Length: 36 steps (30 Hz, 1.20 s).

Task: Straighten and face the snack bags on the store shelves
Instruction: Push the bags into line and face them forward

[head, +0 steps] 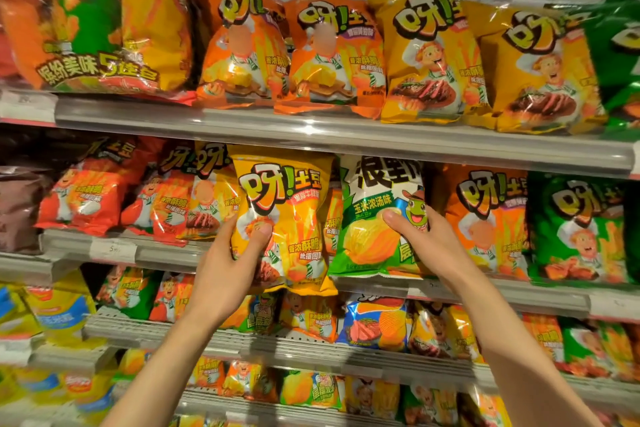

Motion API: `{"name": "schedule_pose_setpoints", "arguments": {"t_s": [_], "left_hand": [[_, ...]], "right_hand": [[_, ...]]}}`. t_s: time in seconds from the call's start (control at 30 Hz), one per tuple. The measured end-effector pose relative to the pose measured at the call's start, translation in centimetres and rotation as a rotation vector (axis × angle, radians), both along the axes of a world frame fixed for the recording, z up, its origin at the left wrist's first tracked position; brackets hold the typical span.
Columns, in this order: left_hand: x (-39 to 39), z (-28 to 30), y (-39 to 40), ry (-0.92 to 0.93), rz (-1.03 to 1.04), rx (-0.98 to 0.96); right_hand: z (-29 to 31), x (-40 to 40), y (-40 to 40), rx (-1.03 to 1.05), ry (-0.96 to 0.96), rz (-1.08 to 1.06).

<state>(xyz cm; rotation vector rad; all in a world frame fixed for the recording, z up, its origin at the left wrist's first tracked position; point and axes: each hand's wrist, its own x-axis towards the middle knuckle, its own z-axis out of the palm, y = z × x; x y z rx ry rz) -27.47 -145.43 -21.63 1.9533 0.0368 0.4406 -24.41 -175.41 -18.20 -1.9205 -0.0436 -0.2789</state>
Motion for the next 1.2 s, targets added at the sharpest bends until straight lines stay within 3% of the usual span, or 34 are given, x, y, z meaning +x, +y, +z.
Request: {"name": "schedule_pose_setpoints", "arguments": {"t_s": [0.47, 0.6, 0.77, 0.97, 1.2], "left_hand": [[1.7, -0.4, -7.9, -0.051, -0.059, 0.104], [2.2, 0.7, -11.4, -0.132, -0.082, 0.184], [4.3, 1.2, -14.5, -0.097, -0.111, 0.235], [7.4, 1.2, -16.6, -0.163, -0.238, 0.203], [7.7, 1.2, -16.9, -0.061, -0.301, 0.345]], "right_hand": [[-2.1, -7.2, -8.8, -0.002, 0.036, -0.108], [-1.6, -7.8, -10.9, 0.017, 0.008, -0.173], [-1.9, -7.3, -12.4, 0.053, -0.015, -0.178], [-1.9, -6.9, -12.9, 0.064, -0.033, -0.144], [-2.5, -6.7, -13.1, 0.038, -0.029, -0.156]]}}
